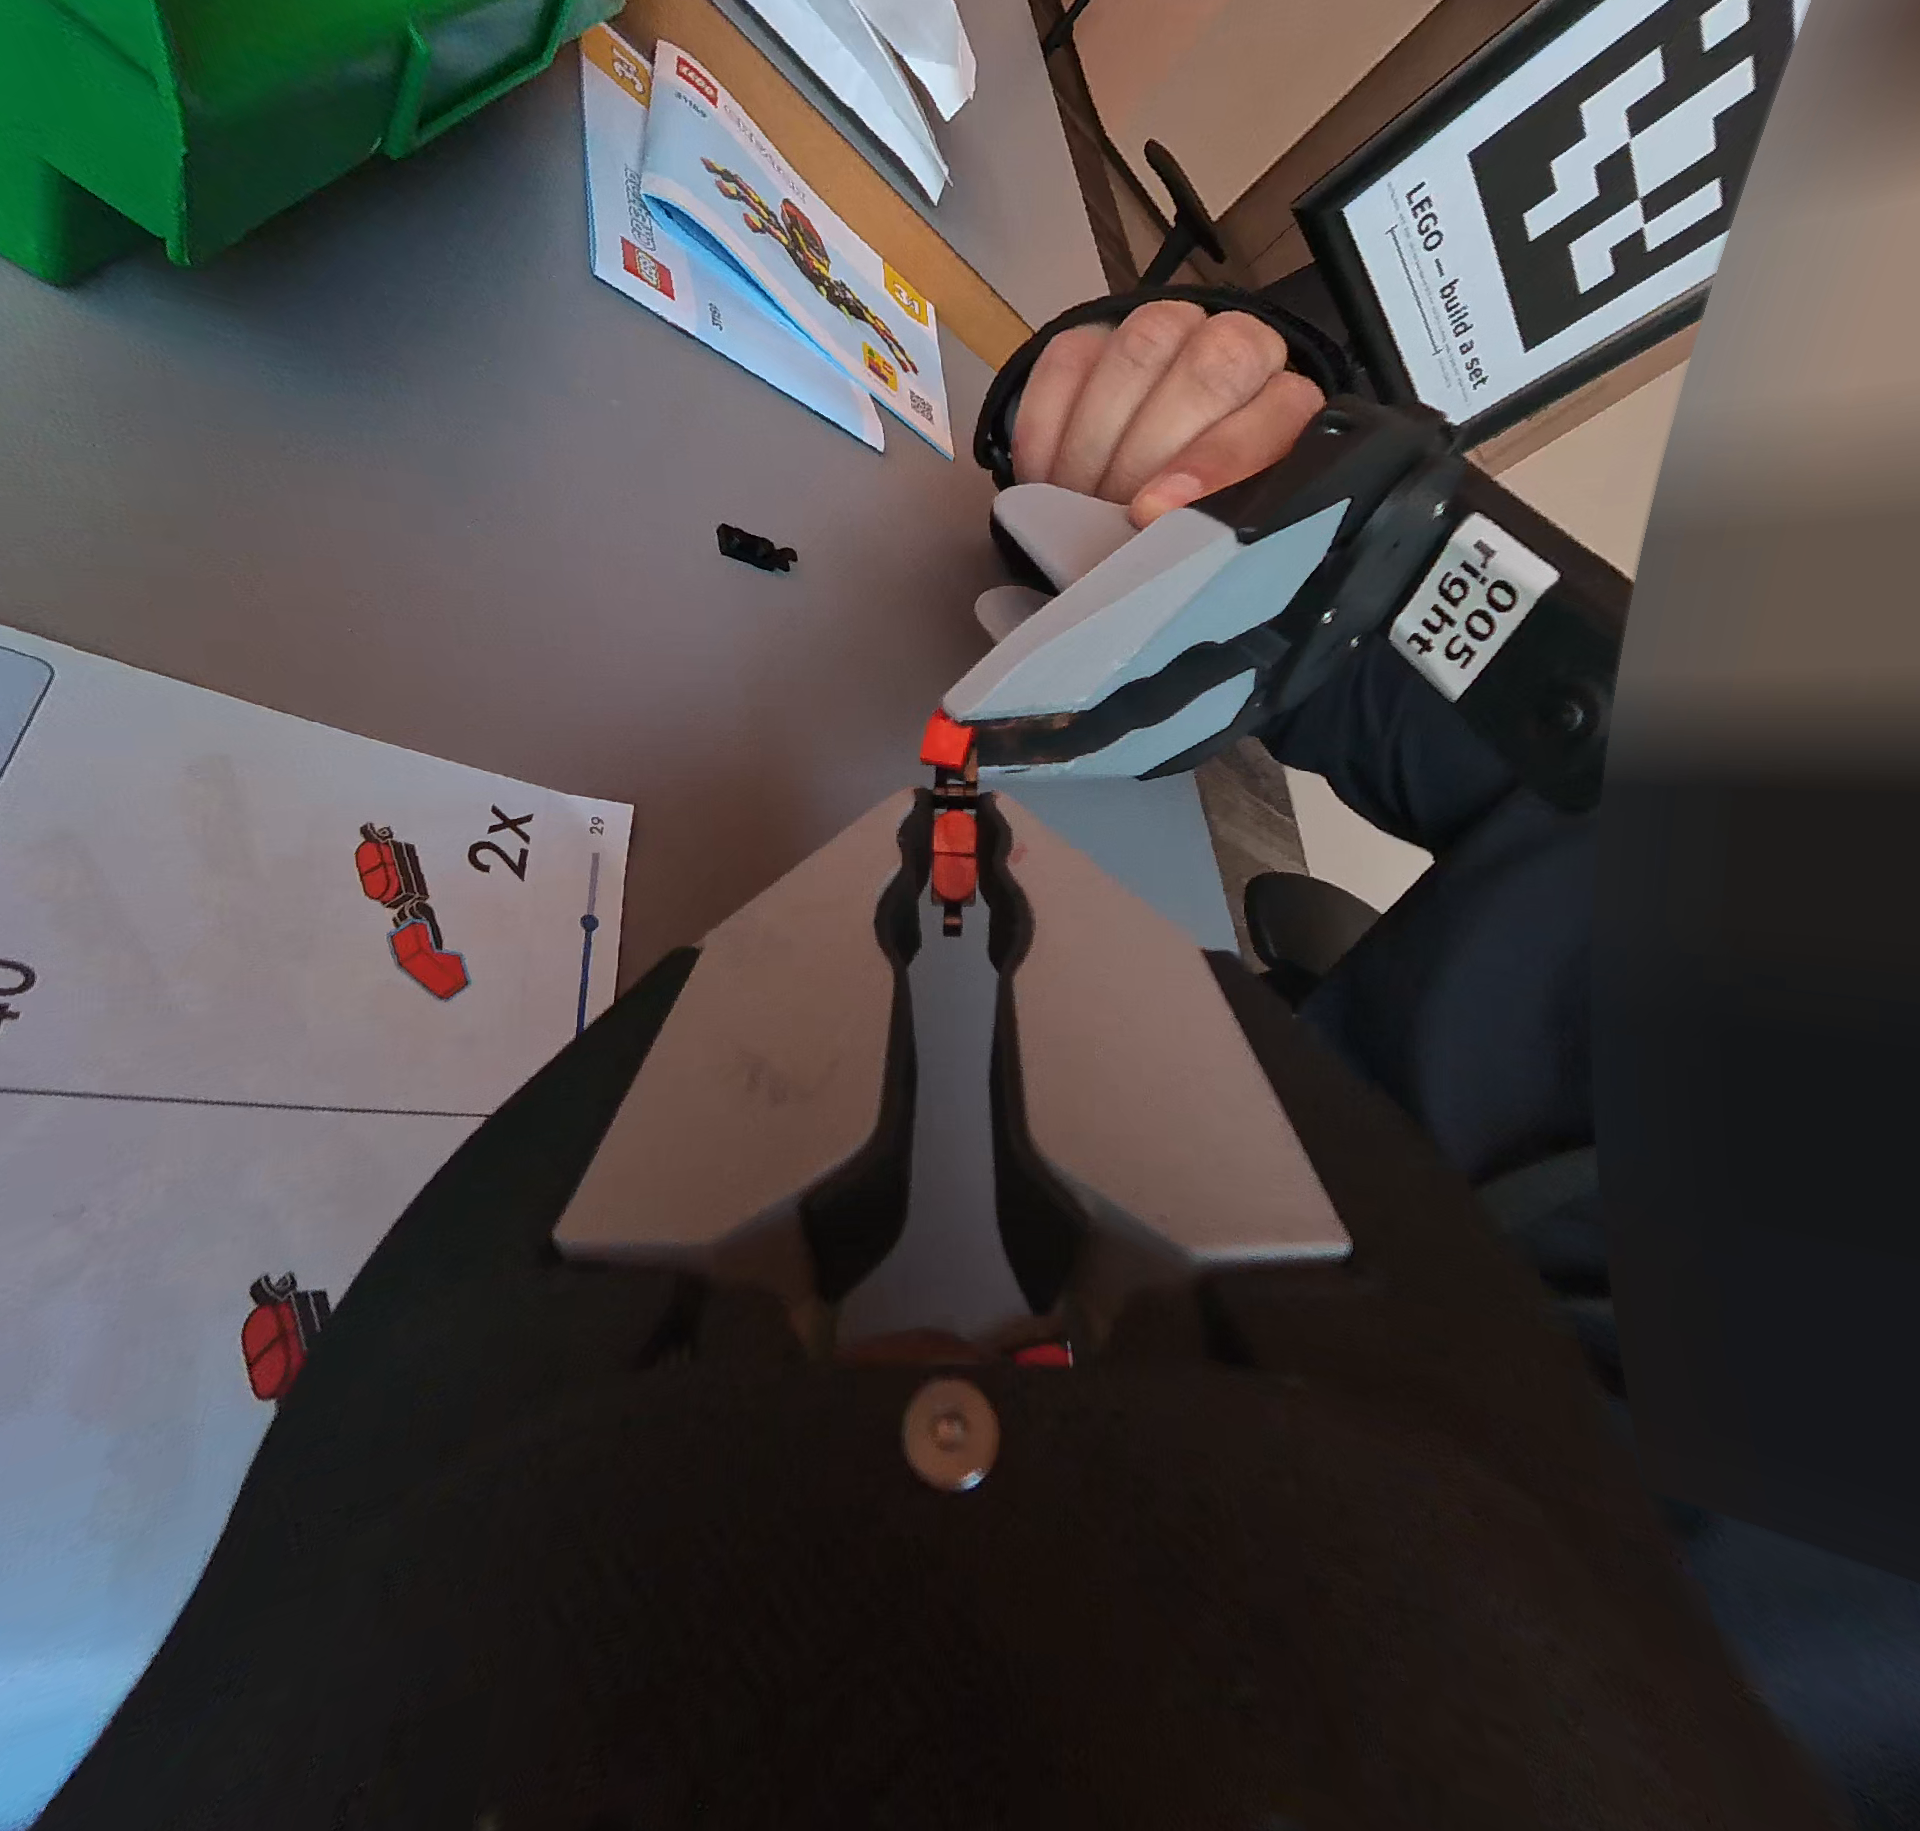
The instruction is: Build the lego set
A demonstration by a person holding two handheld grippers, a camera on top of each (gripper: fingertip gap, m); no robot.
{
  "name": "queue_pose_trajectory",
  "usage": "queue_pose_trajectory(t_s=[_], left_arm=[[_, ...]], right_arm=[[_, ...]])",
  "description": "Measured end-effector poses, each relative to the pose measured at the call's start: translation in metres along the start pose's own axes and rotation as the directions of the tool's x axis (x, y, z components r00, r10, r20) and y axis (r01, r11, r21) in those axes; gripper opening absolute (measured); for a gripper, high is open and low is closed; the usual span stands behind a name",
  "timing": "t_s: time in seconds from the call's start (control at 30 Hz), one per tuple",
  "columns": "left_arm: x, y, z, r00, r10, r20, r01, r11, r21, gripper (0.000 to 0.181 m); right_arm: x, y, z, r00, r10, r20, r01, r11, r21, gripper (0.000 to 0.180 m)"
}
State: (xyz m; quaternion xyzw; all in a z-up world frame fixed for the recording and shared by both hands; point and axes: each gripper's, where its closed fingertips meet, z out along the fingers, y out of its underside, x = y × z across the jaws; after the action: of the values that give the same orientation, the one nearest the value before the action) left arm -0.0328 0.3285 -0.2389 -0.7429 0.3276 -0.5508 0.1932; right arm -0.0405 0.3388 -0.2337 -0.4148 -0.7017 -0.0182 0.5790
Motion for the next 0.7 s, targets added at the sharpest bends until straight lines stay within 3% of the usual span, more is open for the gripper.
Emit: queue_pose_trajectory(t_s=[0.7], left_arm=[[0.014, -0.013, -0.006, 0.994, -0.016, -0.110, 0.028, 0.993, 0.111, 0.006]], right_arm=[[0.016, -0.007, -0.006, 0.983, 0.181, -0.017, -0.179, 0.981, 0.071, 0.004]])
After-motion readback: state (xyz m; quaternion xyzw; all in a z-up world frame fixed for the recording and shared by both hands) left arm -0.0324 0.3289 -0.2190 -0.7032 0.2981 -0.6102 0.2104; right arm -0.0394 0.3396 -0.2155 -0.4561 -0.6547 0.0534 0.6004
